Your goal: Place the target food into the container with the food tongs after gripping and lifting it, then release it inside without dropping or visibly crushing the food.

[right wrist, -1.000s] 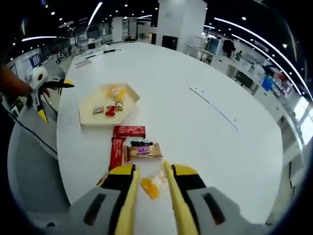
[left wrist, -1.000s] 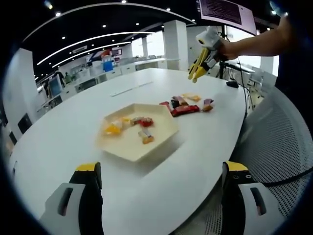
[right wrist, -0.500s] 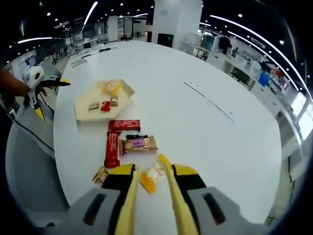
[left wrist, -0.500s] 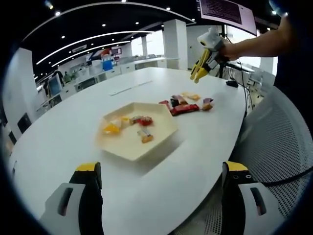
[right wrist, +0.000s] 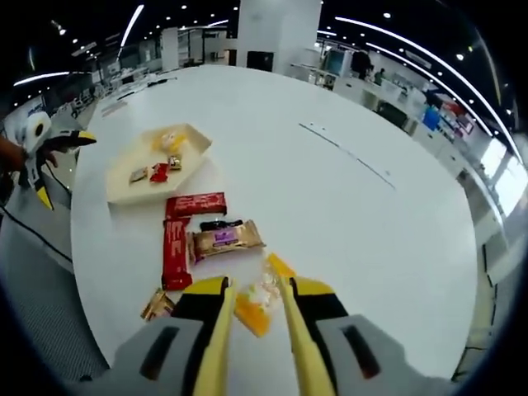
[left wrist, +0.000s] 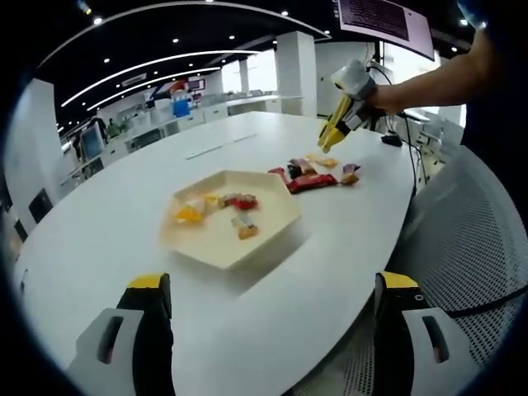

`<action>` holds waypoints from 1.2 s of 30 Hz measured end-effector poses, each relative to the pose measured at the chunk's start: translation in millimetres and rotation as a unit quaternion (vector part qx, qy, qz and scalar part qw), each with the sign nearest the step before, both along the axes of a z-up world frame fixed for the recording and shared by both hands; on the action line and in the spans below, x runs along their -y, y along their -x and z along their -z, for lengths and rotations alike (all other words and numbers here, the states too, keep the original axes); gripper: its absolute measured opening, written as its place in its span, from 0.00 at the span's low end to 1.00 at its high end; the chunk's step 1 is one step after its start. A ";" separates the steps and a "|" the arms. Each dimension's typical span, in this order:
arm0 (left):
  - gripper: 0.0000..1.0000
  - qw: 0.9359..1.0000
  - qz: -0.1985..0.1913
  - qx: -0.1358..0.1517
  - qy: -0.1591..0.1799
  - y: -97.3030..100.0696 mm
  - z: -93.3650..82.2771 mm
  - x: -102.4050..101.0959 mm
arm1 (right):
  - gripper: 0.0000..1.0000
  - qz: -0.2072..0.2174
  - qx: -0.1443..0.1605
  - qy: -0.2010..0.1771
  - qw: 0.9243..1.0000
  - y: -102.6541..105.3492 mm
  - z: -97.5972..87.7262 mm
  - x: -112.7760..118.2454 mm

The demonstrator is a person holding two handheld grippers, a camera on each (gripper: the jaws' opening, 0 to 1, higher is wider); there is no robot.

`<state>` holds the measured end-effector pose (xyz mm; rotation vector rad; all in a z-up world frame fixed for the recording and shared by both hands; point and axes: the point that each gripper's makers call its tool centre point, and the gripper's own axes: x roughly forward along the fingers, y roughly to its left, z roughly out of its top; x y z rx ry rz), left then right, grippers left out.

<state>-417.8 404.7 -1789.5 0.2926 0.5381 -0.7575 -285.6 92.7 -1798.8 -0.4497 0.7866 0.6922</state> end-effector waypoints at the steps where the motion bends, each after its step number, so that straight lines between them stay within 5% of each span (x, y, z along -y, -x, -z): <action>1: 0.99 1.000 -0.001 0.000 0.000 0.1 -0.3 0.1 | 0.29 -0.004 0.001 0.006 1.000 0.2 2.5 -0.4; 10: 0.99 1.000 -0.001 -0.002 0.002 0.1 -0.1 0.2 | 0.29 -0.028 0.004 0.048 0.998 5.2 15.7 8.6; 17: 0.98 1.000 0.001 -0.004 0.003 0.5 0.3 1.0 | 0.29 -0.005 -0.003 0.043 0.999 8.6 12.0 32.2; 26: 0.98 1.000 0.004 -0.006 -0.001 2.0 1.6 2.1 | 0.29 0.022 0.009 0.011 1.000 0.6 6.4 9.8; 30: 0.98 1.000 0.001 -0.006 -0.001 1.1 2.1 0.7 | 0.29 0.038 0.035 0.027 0.998 -5.5 9.9 8.9; 36: 0.98 1.000 -0.002 -0.004 0.001 0.2 0.8 0.0 | 0.29 0.032 0.022 0.042 0.998 2.3 19.2 13.7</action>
